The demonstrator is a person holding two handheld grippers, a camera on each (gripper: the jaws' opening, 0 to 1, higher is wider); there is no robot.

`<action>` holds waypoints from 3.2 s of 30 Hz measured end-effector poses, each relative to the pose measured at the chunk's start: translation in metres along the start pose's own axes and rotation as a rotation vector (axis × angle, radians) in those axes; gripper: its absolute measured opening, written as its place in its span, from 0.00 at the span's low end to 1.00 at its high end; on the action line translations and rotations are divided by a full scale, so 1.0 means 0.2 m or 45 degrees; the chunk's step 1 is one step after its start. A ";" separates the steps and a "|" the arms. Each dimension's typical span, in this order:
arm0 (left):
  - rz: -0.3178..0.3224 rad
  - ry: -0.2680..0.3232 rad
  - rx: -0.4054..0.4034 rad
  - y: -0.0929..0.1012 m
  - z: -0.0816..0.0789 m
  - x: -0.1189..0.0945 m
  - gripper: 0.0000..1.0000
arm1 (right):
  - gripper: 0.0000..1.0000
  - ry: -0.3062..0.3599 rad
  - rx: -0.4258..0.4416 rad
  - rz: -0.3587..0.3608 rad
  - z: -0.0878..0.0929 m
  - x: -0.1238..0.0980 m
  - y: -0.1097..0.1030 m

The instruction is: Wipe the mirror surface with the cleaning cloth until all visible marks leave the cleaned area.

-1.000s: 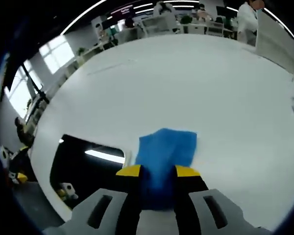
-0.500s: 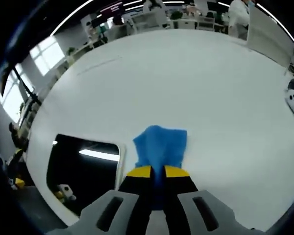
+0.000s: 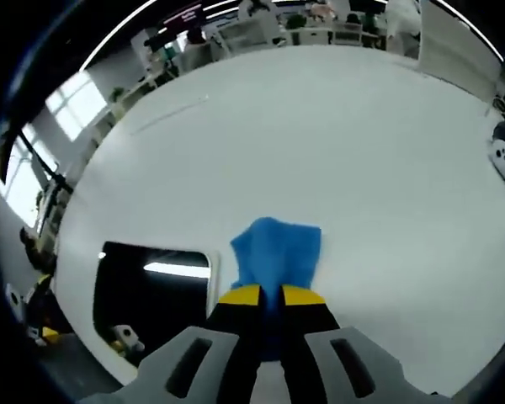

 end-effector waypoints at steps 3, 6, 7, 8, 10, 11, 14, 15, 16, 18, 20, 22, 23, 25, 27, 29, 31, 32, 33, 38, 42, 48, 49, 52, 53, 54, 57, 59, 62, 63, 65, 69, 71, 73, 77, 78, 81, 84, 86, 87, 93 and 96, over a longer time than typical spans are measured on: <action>0.008 -0.029 -0.016 0.00 0.01 0.00 0.99 | 0.02 -0.004 0.024 -0.010 -0.02 -0.05 -0.03; 0.042 -0.029 -0.028 0.01 0.01 0.00 0.99 | 0.02 0.009 0.071 -0.019 -0.05 -0.07 -0.04; 0.049 -0.027 -0.024 0.02 0.01 0.00 0.99 | 0.02 0.009 0.080 -0.022 -0.06 -0.07 -0.04; 0.065 -0.024 -0.013 0.03 0.01 0.00 0.99 | 0.02 0.009 0.088 -0.023 -0.06 -0.08 -0.05; 0.072 -0.025 -0.006 0.03 0.01 0.00 0.99 | 0.02 -0.012 0.138 -0.033 -0.05 -0.08 -0.05; 0.072 -0.025 -0.006 0.03 0.01 0.00 0.99 | 0.02 -0.012 0.147 -0.035 -0.05 -0.08 -0.06; 0.068 -0.020 -0.006 0.03 0.00 0.00 0.99 | 0.02 0.000 0.168 -0.031 -0.05 -0.09 -0.06; 0.074 -0.019 -0.012 0.03 0.01 0.00 0.99 | 0.02 -0.003 0.183 -0.030 -0.05 -0.09 -0.06; 0.082 -0.017 -0.023 0.03 0.01 0.00 0.99 | 0.02 -0.001 0.189 -0.030 -0.04 -0.09 -0.07; 0.103 0.000 -0.029 0.04 0.00 0.00 0.99 | 0.02 0.003 0.196 -0.028 -0.04 -0.10 -0.07; 0.117 -0.011 0.003 0.05 0.00 0.00 0.99 | 0.02 -0.001 0.196 -0.029 -0.03 -0.10 -0.09; 0.114 -0.006 -0.001 0.05 0.00 0.00 0.99 | 0.02 -0.005 0.196 -0.026 -0.03 -0.10 -0.10; 0.109 -0.002 -0.009 0.05 0.00 0.00 0.99 | 0.02 -0.007 0.203 -0.029 -0.03 -0.10 -0.10; 0.118 -0.007 -0.007 0.05 0.00 0.00 0.99 | 0.02 -0.012 0.209 -0.035 -0.03 -0.09 -0.13; 0.129 -0.001 -0.001 0.05 0.00 0.00 0.99 | 0.02 -0.017 0.200 -0.037 -0.03 -0.08 -0.15; 0.134 0.000 0.008 0.06 -0.01 0.00 0.99 | 0.02 -0.023 0.193 -0.040 -0.02 -0.06 -0.17; 0.133 -0.002 0.008 0.06 -0.01 0.00 0.99 | 0.02 -0.032 0.189 -0.039 -0.02 -0.04 -0.19; 0.131 0.000 0.004 0.06 -0.01 0.00 0.99 | 0.02 -0.036 0.188 -0.038 -0.01 -0.02 -0.20; 0.130 0.003 -0.003 0.05 -0.01 0.00 0.99 | 0.02 -0.040 0.189 -0.037 -0.01 -0.01 -0.20; 0.143 -0.012 -0.003 0.06 0.00 0.00 0.99 | 0.02 -0.062 0.186 -0.040 0.03 0.04 -0.26; 0.163 -0.020 -0.006 0.07 0.00 0.01 0.99 | 0.02 -0.080 0.178 -0.048 0.05 0.08 -0.30; 0.203 -0.010 -0.043 0.08 0.00 0.01 0.99 | 0.02 -0.085 0.170 -0.044 0.08 0.12 -0.34; 0.216 -0.006 -0.028 0.08 0.00 0.01 0.99 | 0.02 -0.079 0.178 -0.047 0.08 0.13 -0.35; 0.231 -0.001 0.004 0.09 -0.01 0.01 0.96 | 0.02 -0.065 0.185 -0.053 0.08 0.13 -0.39; 0.230 -0.003 0.007 0.09 -0.01 0.01 0.96 | 0.02 -0.066 0.184 -0.055 0.08 0.13 -0.40; 0.228 -0.003 0.007 0.09 -0.01 0.01 0.96 | 0.02 -0.069 0.181 -0.056 0.08 0.13 -0.41; 0.218 0.012 -0.003 0.08 -0.01 0.01 0.97 | 0.02 -0.078 0.176 -0.059 0.09 0.14 -0.45; 0.223 0.014 -0.004 0.09 -0.01 0.02 0.97 | 0.02 -0.082 0.177 -0.062 0.09 0.15 -0.48; 0.236 0.011 -0.006 0.09 -0.01 0.02 0.99 | 0.02 -0.094 0.169 -0.073 0.11 0.16 -0.53; 0.240 0.012 -0.007 0.09 -0.01 0.02 0.99 | 0.02 -0.103 0.163 -0.076 0.11 0.16 -0.55; 0.238 0.016 -0.014 0.09 -0.01 0.02 0.99 | 0.02 -0.113 0.149 -0.080 0.12 0.17 -0.58; 0.235 0.019 -0.017 0.09 -0.01 0.02 0.99 | 0.02 -0.127 0.129 -0.089 0.14 0.19 -0.63; 0.237 0.017 -0.019 0.09 -0.01 0.02 0.99 | 0.02 -0.132 0.114 -0.094 0.15 0.20 -0.66; 0.240 0.018 -0.017 0.09 -0.01 0.02 0.99 | 0.02 -0.136 0.108 -0.102 0.15 0.22 -0.69; 0.243 0.019 -0.007 0.10 -0.01 0.02 0.99 | 0.02 -0.144 0.090 -0.120 0.17 0.23 -0.76; 0.243 0.017 -0.002 0.10 -0.01 0.02 0.99 | 0.02 -0.150 0.088 -0.129 0.18 0.24 -0.79; 0.237 0.012 -0.003 0.10 -0.01 0.02 0.99 | 0.02 -0.164 0.067 -0.146 0.20 0.26 -0.85; 0.240 0.002 -0.005 0.10 -0.01 0.02 0.99 | 0.02 -0.174 0.052 -0.156 0.22 0.27 -0.91; 0.248 -0.003 0.002 0.10 -0.01 0.02 0.99 | 0.02 -0.186 0.041 -0.164 0.23 0.28 -0.95; 0.251 -0.001 0.004 0.11 -0.01 0.02 0.99 | 0.02 -0.185 0.032 -0.166 0.23 0.29 -0.97; 0.264 0.006 0.017 0.11 -0.01 0.02 0.99 | 0.02 -0.201 -0.004 -0.195 0.27 0.30 -1.08; 0.249 -0.002 0.018 0.10 -0.01 0.02 0.99 | 0.02 -0.212 -0.024 -0.201 0.28 0.31 -1.12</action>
Point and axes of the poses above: the point that each gripper's makers call its tool centre point, and the gripper's own axes: x roughly forward along the fingers, y roughly to its right, z roughly out of its underside, the point moved 8 cm from there along -x, roughly backward along the fingers, and after that the axes turned 13 degrees about x, right-handed, at the moved point
